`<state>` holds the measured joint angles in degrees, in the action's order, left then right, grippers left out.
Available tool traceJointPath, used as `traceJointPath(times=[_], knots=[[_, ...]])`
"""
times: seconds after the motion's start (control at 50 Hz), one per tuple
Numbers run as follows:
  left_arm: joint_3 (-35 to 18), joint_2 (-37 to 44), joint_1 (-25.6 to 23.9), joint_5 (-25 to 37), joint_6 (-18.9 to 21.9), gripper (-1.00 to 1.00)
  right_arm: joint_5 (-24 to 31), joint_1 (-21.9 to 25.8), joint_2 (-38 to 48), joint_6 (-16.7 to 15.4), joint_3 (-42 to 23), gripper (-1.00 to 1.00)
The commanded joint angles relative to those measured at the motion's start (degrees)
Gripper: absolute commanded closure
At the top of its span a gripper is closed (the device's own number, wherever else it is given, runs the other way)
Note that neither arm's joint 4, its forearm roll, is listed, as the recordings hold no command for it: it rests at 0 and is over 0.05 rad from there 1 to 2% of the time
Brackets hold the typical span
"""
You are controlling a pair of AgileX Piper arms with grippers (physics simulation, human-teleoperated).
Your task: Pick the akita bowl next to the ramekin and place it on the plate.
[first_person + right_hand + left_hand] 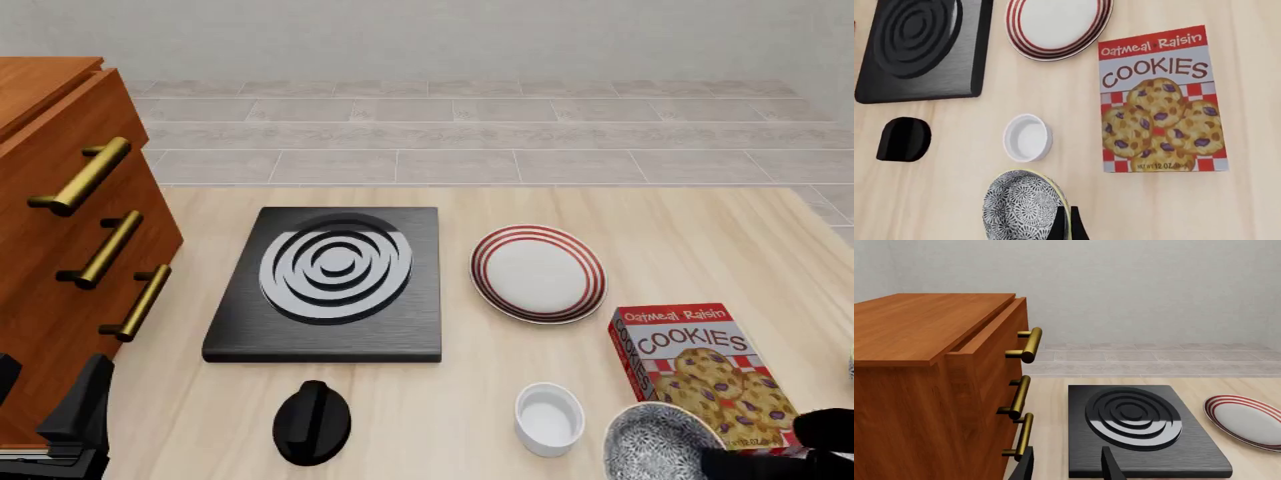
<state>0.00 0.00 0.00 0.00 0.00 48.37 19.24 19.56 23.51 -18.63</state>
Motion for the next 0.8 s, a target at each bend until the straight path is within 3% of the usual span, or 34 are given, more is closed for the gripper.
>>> traceJointPath(times=[0.02, 0.28, 0.8], knots=[[0.0, 0.0, 0.0, 0.0, 0.0, -1.0, -2.4, 1.4, 3.4, 0.6, -4.1, 1.0], [0.0, 0.0, 0.0, 0.0, 0.0, -1.0, -6.9, 0.7, 9.1, -0.1, -6.7, 1.0], [0.0, 0.0, 0.0, 0.0, 0.0, -1.0, -19.9, 1.8, 25.7, 3.2, -12.1, 1.0]])
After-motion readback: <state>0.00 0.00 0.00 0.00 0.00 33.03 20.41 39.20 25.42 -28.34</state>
